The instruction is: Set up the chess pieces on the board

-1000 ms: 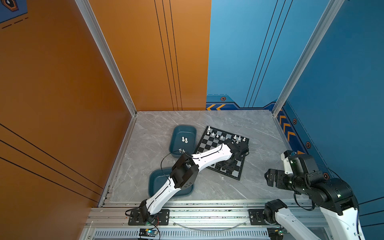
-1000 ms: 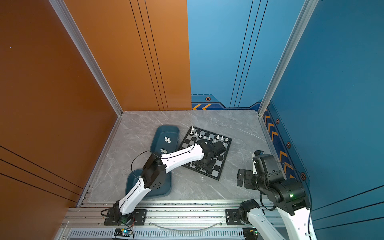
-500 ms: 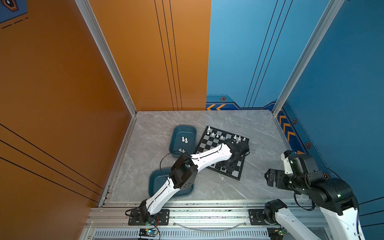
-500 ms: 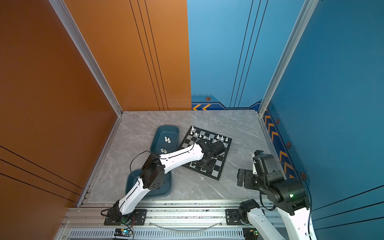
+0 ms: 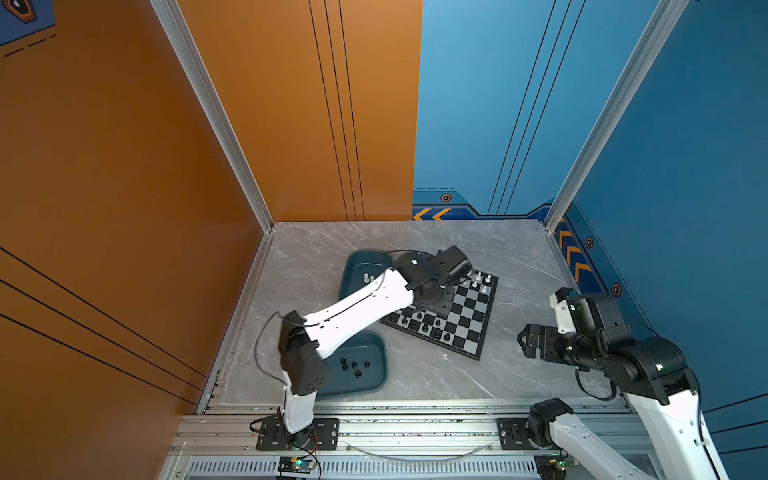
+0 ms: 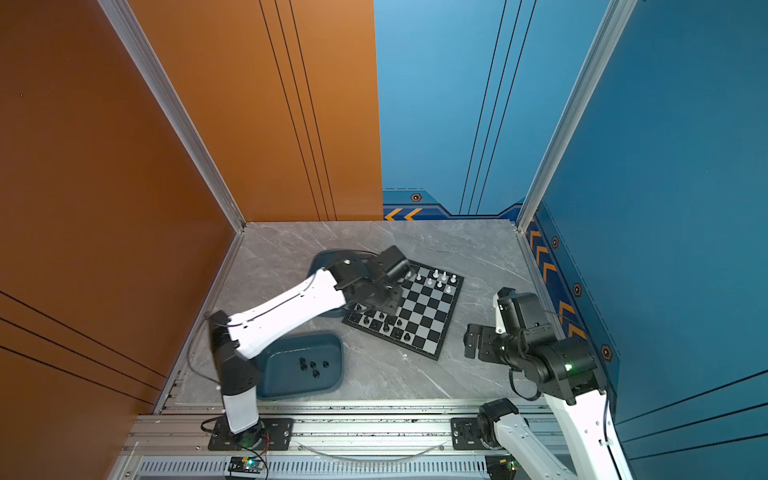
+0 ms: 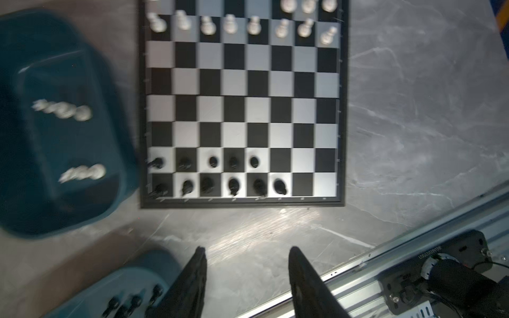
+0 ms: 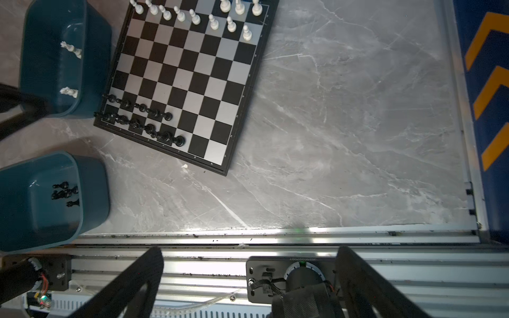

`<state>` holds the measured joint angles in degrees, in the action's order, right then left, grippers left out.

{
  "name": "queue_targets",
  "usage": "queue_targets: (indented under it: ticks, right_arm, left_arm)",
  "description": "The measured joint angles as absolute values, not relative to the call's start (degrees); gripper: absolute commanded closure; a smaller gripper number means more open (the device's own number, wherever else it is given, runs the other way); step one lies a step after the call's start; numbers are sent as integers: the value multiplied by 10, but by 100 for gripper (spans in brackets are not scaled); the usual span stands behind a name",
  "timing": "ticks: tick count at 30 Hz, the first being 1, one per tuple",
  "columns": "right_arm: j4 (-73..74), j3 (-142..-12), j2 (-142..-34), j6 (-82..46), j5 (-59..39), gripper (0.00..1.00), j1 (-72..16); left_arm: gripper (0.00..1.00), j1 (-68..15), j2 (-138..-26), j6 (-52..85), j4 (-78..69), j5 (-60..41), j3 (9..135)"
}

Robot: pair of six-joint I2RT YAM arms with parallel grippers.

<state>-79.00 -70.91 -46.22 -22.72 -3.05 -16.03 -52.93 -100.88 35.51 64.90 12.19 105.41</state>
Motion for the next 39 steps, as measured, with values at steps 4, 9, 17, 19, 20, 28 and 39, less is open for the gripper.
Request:
queue_targets:
  ticks: [4, 9, 17, 19, 20, 28, 39]
  right_arm:
    - [-738, -718, -517, -227, -44, 0, -192]
    - [-672, -745, -614, -227, -42, 0, -271]
    - [-609, -824, -767, -209, -44, 0, -338]
    - [-604, -845, -791, -203, -44, 0, -341]
    - [-602, -856, -802, -200, -44, 0, -341]
    - [-598, -889, -841, -188, -44, 0, -341]
    - [-597, -888, -841, -189, -44, 0, -336]
  left_arm:
    - [46, -435, -828, 403, 635, 139, 849]
    - [47, -357, -629, 470, 634, 130, 625]
    - [50, -348, -561, 537, 613, 92, 481]
    - [51, -348, -579, 545, 592, 81, 458]
    - [52, -348, -590, 548, 578, 75, 448]
    - [59, -334, -687, 544, 509, 50, 440]
    - [67, -329, -719, 534, 490, 23, 438]
